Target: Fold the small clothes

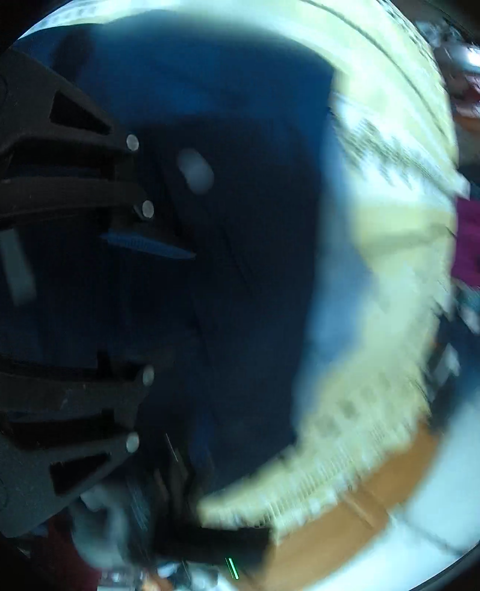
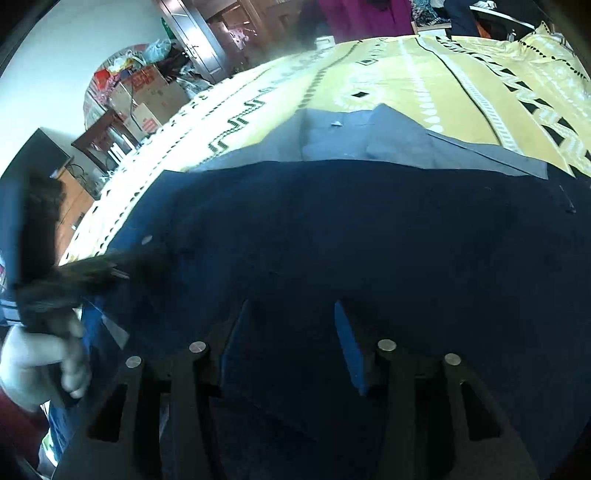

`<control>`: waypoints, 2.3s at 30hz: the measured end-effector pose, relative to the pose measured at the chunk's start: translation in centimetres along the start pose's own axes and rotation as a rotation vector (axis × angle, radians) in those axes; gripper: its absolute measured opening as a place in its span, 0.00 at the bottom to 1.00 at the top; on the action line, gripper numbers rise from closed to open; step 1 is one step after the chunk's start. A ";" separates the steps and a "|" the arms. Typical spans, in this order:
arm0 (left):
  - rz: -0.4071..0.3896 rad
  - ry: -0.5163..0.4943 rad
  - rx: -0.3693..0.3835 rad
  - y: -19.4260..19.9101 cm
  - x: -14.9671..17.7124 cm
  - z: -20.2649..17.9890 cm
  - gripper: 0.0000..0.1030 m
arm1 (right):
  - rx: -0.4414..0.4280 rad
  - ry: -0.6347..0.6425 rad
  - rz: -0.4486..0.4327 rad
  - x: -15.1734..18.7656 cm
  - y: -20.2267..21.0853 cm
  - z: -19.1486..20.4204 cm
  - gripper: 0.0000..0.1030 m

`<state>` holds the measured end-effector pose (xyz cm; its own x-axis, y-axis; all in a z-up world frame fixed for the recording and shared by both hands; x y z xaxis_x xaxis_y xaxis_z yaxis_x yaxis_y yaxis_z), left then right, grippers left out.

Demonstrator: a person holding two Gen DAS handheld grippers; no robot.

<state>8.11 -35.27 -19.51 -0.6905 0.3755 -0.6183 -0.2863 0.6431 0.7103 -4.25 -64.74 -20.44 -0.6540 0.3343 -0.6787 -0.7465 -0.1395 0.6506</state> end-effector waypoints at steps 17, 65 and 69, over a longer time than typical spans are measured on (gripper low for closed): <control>-0.071 0.011 -0.304 20.1 9.1 11.1 0.74 | 0.135 0.025 0.053 9.9 16.2 -3.6 0.69; -0.100 -0.179 -0.609 26.3 18.4 6.3 0.86 | 0.337 0.064 -0.056 20.8 28.0 1.7 0.95; -0.098 -0.179 -0.608 26.2 18.4 6.2 0.86 | 0.335 0.070 -0.051 20.6 27.7 1.7 0.95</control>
<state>-8.04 -7.36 -14.35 -0.5355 0.4738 -0.6991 -0.7042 0.2063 0.6793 -38.26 -60.13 -15.82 -0.6320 0.2663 -0.7277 -0.7047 0.1931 0.6827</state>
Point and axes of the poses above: each gripper's, at about its wrist camera, not at the fingertips, and y roughly against the way its jaws point, z to its left, x to its underside, the point moved 10 cm from there along -y, roughly the way its jaws point, and after that the axes turned 9 degrees about -z, right-handed, at the moved point
